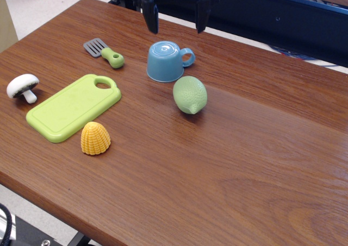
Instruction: Put spatula on cutting board
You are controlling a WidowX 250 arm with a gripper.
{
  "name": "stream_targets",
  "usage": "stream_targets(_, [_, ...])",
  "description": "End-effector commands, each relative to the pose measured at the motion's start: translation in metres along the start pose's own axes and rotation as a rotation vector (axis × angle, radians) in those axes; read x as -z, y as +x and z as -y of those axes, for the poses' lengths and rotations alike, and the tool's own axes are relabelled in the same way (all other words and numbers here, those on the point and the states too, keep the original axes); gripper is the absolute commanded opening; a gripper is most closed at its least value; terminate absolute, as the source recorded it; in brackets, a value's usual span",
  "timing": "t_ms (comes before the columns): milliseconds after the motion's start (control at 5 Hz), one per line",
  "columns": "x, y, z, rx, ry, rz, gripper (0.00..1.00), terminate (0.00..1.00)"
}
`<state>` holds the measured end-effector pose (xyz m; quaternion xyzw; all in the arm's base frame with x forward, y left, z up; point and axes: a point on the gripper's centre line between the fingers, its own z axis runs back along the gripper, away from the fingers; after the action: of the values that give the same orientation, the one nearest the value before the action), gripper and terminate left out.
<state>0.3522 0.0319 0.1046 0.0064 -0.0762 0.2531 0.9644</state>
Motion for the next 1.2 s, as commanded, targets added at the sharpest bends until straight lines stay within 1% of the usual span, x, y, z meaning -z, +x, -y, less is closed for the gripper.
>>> stream_targets(0, [-0.016, 0.033, -0.057, -0.171, -0.068, 0.014, 1.00, 0.00])
stream_targets(200, [-0.014, 0.056, -0.087, -0.280, -0.092, 0.076, 1.00, 0.00])
stream_targets(400, [0.003, 0.067, -0.112, -0.366, -0.042, 0.075, 1.00, 0.00])
stream_targets(600, [0.020, 0.073, -0.123, -0.458, -0.029, 0.111, 1.00, 0.00])
stream_targets(800, [0.030, 0.078, -0.130, -0.495, -0.014, 0.106, 1.00, 0.00])
stream_targets(1000, [0.043, 0.079, -0.125, -0.534, 0.003, 0.106, 1.00, 0.00])
